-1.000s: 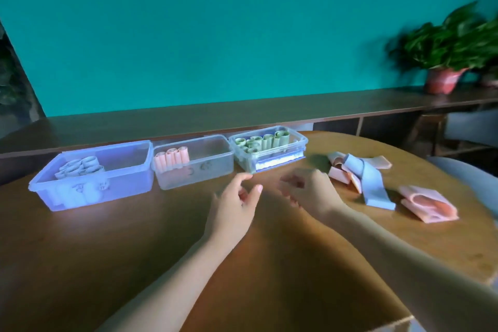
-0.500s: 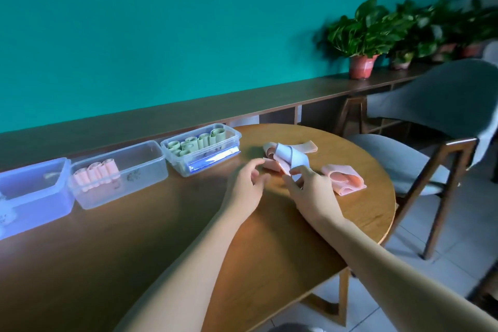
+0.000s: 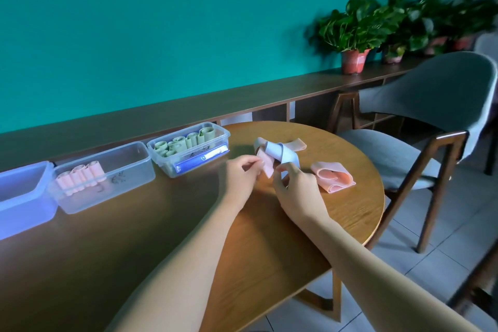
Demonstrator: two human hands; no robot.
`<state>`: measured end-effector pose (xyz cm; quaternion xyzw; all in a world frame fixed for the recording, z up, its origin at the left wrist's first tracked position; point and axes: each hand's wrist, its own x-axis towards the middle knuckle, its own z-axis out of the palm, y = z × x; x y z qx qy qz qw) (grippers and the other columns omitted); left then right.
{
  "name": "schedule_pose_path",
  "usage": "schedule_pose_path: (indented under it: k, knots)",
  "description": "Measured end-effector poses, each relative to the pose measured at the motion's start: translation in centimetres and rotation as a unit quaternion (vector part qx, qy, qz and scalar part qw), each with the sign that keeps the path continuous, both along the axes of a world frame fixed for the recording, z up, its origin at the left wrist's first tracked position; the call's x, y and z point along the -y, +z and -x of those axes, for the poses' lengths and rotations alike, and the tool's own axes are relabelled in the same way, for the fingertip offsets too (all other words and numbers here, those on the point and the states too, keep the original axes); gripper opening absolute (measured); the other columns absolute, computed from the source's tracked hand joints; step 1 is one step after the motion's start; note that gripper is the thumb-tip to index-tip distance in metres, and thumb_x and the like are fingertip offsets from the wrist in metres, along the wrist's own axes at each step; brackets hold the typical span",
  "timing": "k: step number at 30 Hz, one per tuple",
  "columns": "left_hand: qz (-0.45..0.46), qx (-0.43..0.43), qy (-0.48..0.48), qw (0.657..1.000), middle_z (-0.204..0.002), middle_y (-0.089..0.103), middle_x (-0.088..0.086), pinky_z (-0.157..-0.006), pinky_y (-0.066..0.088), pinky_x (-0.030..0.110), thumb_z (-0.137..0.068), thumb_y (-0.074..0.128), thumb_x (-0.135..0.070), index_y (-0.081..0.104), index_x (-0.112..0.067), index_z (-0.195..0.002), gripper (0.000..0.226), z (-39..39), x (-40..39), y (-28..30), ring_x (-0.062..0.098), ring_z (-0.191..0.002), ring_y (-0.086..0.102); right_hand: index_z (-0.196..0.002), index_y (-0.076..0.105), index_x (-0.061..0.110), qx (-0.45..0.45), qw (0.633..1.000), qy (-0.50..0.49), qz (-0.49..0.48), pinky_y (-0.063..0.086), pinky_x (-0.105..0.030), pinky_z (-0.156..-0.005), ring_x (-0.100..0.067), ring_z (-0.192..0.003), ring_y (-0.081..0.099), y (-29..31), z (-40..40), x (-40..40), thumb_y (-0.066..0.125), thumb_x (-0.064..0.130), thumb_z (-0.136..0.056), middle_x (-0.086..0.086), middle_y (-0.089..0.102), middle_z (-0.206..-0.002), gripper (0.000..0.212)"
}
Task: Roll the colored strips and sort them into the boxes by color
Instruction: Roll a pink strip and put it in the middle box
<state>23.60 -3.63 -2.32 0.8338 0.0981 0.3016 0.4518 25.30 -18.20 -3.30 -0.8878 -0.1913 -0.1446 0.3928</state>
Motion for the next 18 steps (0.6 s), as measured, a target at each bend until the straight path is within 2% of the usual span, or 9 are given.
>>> schedule_pose_path:
  k: [2, 4, 6, 8, 9, 13, 15, 18]
  knots:
    - [0.016, 0.041, 0.027, 0.999, -0.090, 0.075, -0.014, -0.081, 0.058, 0.023, -0.089, 0.074, -0.025, 0.078, -0.024, -0.098, 0.010, 1.6, -0.2, 0.0, 0.001, -0.087, 0.068, -0.129, 0.059, 0.020, 0.010, 0.999, 0.027, 0.016, 0.057, -0.021, -0.069, -0.009, -0.077, 0.065, 0.3, 0.8, 0.1, 0.054, 0.031, -0.103, 0.001, 0.071, -0.103, 0.028]
    - [0.023, 0.060, 0.043, 0.997, -0.091, 0.074, -0.018, -0.081, 0.056, 0.021, -0.088, 0.074, -0.023, 0.078, -0.025, -0.096, 0.009, 3.5, -0.5, 0.1, -0.003, -0.088, 0.067, -0.129, 0.059, 0.020, 0.018, 0.998, 0.055, 0.013, 0.058, -0.024, -0.070, -0.008, -0.074, 0.064, 0.5, 1.6, 0.3, 0.055, 0.027, -0.103, 0.002, 0.070, -0.099, 0.028]
    - [0.053, 0.080, 0.045, 0.994, -0.092, 0.074, -0.014, -0.079, 0.052, 0.014, -0.089, 0.072, -0.015, 0.078, -0.020, -0.097, 0.011, 5.4, -0.9, 0.7, -0.005, -0.087, 0.065, -0.129, 0.059, 0.024, 0.013, 0.996, 0.083, -0.001, 0.059, -0.029, -0.072, -0.006, -0.069, 0.063, 0.7, 2.2, 0.4, 0.055, 0.026, -0.102, 0.006, 0.069, -0.092, 0.027]
    - [0.101, 0.112, 0.052, 0.987, -0.092, 0.074, -0.007, -0.077, 0.048, 0.009, -0.089, 0.068, -0.003, 0.077, -0.013, -0.096, 0.015, 7.2, -1.4, 2.0, -0.007, -0.082, 0.065, -0.127, 0.059, 0.029, 0.015, 0.993, 0.117, -0.019, 0.058, -0.028, -0.074, -0.002, -0.072, 0.062, 1.1, 3.1, 0.2, 0.057, 0.029, -0.101, 0.011, 0.067, -0.098, 0.026]
    - [0.118, 0.124, 0.058, 0.984, -0.091, 0.075, -0.007, -0.079, 0.050, 0.012, -0.088, 0.067, -0.001, 0.077, -0.014, -0.095, 0.017, 8.0, -1.8, 2.5, -0.006, -0.081, 0.065, -0.126, 0.060, 0.030, 0.022, 0.990, 0.137, -0.028, 0.056, -0.026, -0.075, -0.001, -0.076, 0.062, 1.3, 3.5, -0.2, 0.059, 0.029, -0.100, 0.012, 0.067, -0.102, 0.026]
    - [0.113, 0.122, 0.082, 0.983, -0.089, 0.074, -0.017, -0.083, 0.057, 0.025, -0.089, 0.069, -0.006, 0.076, -0.022, -0.093, 0.018, 11.6, -3.6, 4.4, 0.000, -0.084, 0.068, -0.125, 0.063, 0.028, 0.046, 0.978, 0.199, -0.050, 0.053, -0.025, -0.076, -0.005, -0.082, 0.061, 3.1, 5.8, -2.7, 0.067, 0.036, -0.096, 0.011, 0.065, -0.104, 0.030]
    - [0.092, 0.124, 0.102, 0.983, -0.090, 0.073, -0.019, -0.081, 0.059, 0.030, -0.090, 0.071, -0.012, 0.076, -0.027, -0.093, 0.016, 13.6, -4.6, 5.4, 0.004, -0.086, 0.070, -0.125, 0.062, 0.029, 0.058, 0.972, 0.221, -0.061, 0.056, -0.030, -0.072, -0.006, -0.082, 0.062, 4.1, 6.9, -3.9, 0.070, 0.038, -0.094, 0.011, 0.063, -0.107, 0.034]
    - [0.060, 0.111, 0.127, 0.984, -0.093, 0.073, -0.017, -0.081, 0.059, 0.025, -0.092, 0.071, -0.021, 0.073, -0.031, -0.096, 0.011, 16.7, -5.8, 7.4, 0.006, -0.087, 0.070, -0.128, 0.059, 0.030, 0.066, 0.964, 0.244, -0.085, 0.058, -0.037, -0.069, -0.009, -0.082, 0.064, 6.0, 8.8, -5.7, 0.075, 0.035, -0.091, 0.011, 0.060, -0.113, 0.040]
